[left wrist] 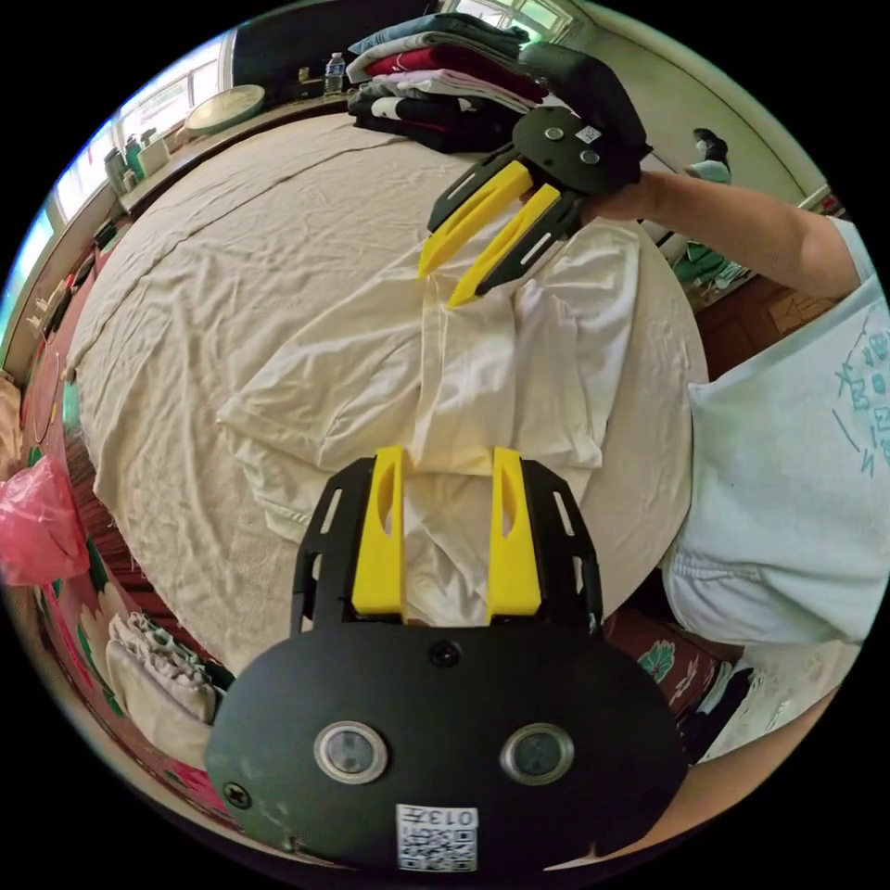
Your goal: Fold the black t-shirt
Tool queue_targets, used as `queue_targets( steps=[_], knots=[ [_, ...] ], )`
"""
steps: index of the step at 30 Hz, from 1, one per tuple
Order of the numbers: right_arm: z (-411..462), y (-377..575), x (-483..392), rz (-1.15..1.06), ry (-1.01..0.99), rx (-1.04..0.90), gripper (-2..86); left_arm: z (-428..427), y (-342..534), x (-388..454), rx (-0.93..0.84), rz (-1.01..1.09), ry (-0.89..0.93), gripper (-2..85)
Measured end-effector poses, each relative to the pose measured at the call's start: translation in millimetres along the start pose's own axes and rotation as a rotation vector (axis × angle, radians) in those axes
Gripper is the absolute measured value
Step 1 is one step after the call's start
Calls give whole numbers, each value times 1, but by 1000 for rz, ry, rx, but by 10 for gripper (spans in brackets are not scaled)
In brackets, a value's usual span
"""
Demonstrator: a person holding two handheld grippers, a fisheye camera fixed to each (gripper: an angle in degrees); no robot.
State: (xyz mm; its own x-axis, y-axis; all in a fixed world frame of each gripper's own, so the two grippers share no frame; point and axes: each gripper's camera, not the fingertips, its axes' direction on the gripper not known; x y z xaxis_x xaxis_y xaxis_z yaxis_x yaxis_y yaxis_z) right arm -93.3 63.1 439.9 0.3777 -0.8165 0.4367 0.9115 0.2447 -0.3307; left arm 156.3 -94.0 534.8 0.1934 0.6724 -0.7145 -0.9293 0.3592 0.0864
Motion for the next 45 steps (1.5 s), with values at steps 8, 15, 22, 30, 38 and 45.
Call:
queue_targets(
  steps=[8, 15, 22, 30, 38, 45],
  knots=[
    [-1, -2, -6, 105, 90, -8, 7, -23, -2, -8, 27, 179, -91, 22],
    [-23, 37, 4, 451, 2, 245, 2, -38, -15, -37, -20, 291, 9, 41],
    [3, 95, 39, 1086, -382, 462, 4, -43, -42, -78, -18, 276, -6, 54],
    [35, 109, 46, 1264, -522, 435, 29, -49, -44, -140, 38, 84, -22, 83],
    [9, 50, 33, 853, -146, 315, 77, -45, -13, -125, 74, 122, 103, 97],
    [39, -19, 23, 561, 44, 97, 43, -13, -22, -128, -13, 99, 55, 57]
  ],
)
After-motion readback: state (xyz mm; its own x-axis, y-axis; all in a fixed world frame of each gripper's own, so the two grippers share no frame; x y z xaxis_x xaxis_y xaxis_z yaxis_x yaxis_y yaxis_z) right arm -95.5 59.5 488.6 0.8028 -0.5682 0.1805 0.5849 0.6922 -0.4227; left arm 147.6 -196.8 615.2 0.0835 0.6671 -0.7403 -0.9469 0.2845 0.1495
